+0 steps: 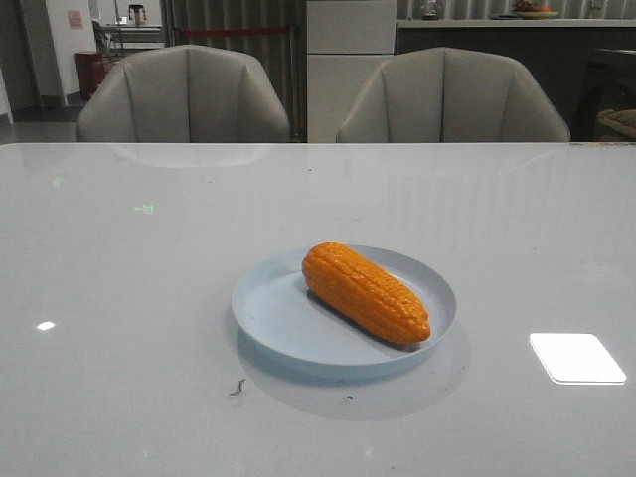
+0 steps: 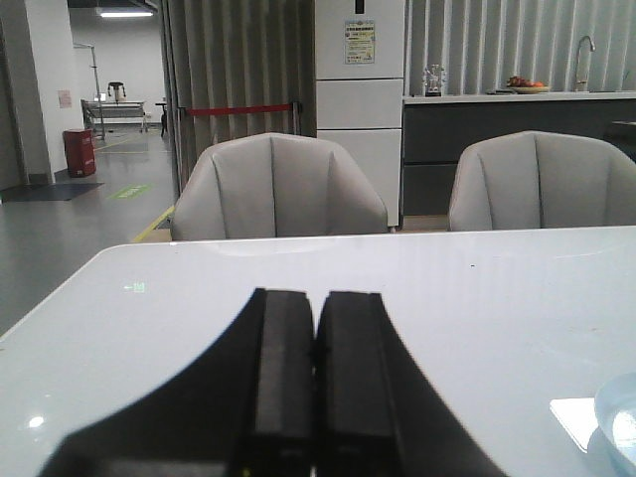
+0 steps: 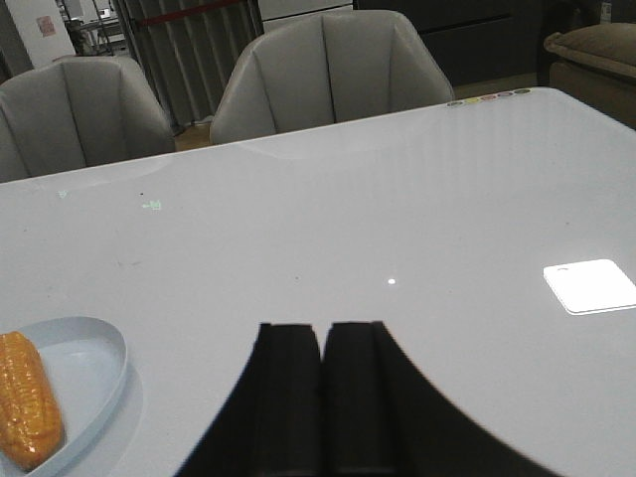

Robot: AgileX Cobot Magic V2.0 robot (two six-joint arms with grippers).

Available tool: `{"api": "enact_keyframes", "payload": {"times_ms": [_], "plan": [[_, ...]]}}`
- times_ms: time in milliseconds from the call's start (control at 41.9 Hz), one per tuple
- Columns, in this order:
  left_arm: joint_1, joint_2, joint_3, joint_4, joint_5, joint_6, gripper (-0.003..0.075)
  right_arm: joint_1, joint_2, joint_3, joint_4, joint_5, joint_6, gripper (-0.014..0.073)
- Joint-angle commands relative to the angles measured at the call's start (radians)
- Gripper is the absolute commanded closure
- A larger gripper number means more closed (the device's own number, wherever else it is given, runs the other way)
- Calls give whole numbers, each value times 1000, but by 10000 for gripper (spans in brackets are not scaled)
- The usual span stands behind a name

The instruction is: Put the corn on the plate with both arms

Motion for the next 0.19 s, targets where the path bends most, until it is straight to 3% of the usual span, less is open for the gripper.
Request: {"api": "enact_keyframes", "payload": {"times_ms": [0,167], "plan": [[2,-19,37,1,-80,-8,627,1,-24,-21,-9,-97,-8,528],[2,-19,37,1,-80,-8,627,1,-24,-21,-9,-97,-8,528]]}}
